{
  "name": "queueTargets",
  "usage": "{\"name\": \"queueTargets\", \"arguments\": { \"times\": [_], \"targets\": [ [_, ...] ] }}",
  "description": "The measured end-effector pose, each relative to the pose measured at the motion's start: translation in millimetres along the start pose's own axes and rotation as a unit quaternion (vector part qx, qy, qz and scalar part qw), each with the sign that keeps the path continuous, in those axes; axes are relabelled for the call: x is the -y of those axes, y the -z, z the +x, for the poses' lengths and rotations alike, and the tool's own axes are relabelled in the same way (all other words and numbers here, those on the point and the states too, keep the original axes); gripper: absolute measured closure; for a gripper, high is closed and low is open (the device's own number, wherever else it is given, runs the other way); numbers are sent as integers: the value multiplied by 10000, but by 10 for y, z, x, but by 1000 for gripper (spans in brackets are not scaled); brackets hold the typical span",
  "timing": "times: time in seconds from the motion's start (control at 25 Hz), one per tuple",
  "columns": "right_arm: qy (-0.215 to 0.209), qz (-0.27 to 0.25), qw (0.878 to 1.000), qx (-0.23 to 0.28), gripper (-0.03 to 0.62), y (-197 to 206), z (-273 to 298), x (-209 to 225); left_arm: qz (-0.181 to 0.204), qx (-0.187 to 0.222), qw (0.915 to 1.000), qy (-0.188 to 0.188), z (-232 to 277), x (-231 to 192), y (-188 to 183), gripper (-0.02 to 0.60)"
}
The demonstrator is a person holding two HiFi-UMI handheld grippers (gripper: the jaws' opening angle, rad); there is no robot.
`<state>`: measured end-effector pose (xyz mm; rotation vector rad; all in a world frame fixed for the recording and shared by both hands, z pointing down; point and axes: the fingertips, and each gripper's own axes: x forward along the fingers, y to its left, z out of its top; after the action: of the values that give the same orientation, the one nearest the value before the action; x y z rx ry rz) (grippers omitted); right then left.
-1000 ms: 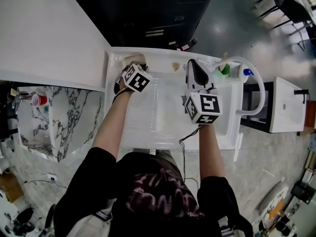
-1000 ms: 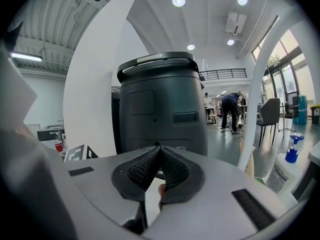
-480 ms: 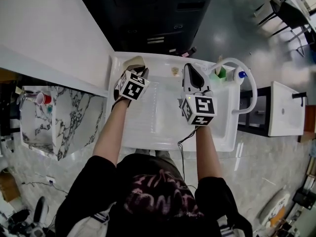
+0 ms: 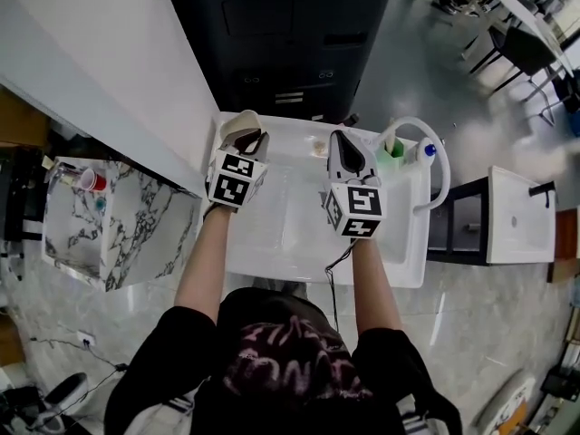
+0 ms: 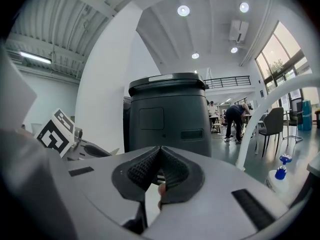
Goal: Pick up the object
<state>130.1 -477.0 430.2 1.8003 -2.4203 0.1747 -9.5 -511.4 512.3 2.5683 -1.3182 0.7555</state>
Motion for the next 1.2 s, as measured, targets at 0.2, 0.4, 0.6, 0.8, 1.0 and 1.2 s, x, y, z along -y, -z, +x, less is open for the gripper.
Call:
{"name": "queueTargets", "arguments": {
  "times": [0.2, 0.4, 0.6, 0.8, 1.0, 1.2],
  "targets": [
    [-19, -49, 10000, 58, 579, -88, -140, -41, -150, 417, 9988, -189, -333, 3, -203, 543],
    [-28, -143, 9998, 122, 579, -185, -270, -23, -251, 915, 9948, -362, -694, 40, -505, 543],
    [35, -189, 9995, 251, 579, -307, -377, 23, -100, 1381, 9885, -610, -989, 33, -782, 543],
    [54, -245, 9991, 341, 579, -401, -461, 9, -218, 1649, 9836, -695, -1190, 14, -882, 543],
    [55, -275, 9987, 433, 579, -484, -511, -6, -219, 1880, 9792, -738, -1328, 41, -974, 543],
    [139, -297, 9981, 518, 579, -539, -586, 15, -242, 1963, 9773, -758, -1392, 54, -978, 543]
  ]
}}
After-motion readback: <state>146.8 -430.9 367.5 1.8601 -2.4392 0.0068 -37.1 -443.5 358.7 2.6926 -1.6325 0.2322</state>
